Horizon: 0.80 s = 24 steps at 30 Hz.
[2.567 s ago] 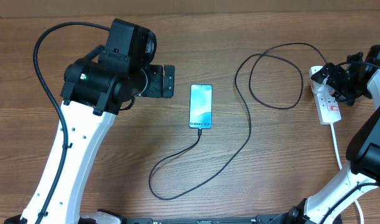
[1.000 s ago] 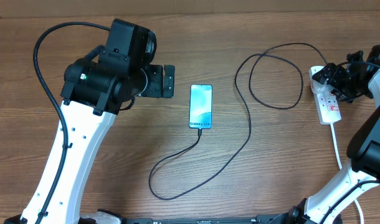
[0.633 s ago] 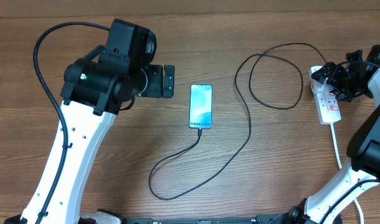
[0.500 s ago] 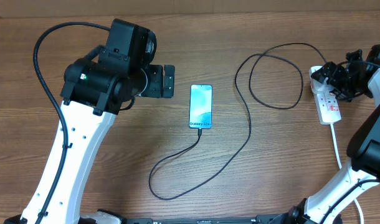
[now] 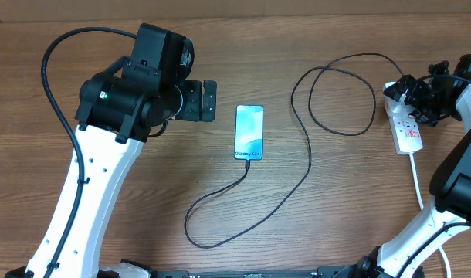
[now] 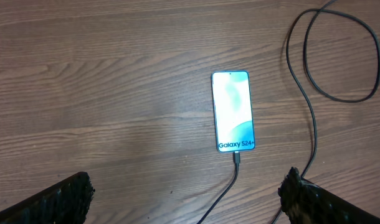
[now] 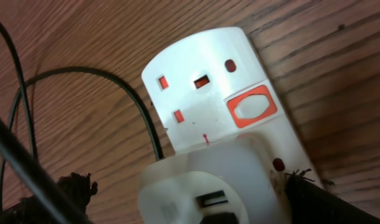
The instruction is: Plug charger to phone and switch on socket
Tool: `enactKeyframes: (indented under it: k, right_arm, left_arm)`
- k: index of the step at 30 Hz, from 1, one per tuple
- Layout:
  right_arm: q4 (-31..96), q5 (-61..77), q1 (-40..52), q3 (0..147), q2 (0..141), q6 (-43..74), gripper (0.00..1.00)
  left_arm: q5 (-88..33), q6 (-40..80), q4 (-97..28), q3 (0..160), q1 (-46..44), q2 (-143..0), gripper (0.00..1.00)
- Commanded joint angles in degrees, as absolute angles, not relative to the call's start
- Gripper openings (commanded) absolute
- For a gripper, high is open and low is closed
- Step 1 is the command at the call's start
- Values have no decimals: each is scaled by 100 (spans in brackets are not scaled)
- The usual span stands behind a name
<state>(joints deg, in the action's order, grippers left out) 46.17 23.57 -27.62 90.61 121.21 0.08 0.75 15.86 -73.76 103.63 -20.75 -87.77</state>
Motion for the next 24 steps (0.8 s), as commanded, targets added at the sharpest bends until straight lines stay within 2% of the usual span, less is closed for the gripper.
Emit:
enactKeyframes:
  k: [1,12,24]
  right_arm:
    - [4661,2250,-2707,9039,12346,104,100]
    - [5092,2047,-2716,9404,12346,99,100]
    - [5002,2001,-2698,9400,12346,56,100]
  left_arm:
    - [150,1455,-7367,10420,-2064,-8785,100]
    - [150,1455,-7367,10420,-2064,-8785,100]
    - [150,1455,-7367,10420,-2064,-8785,100]
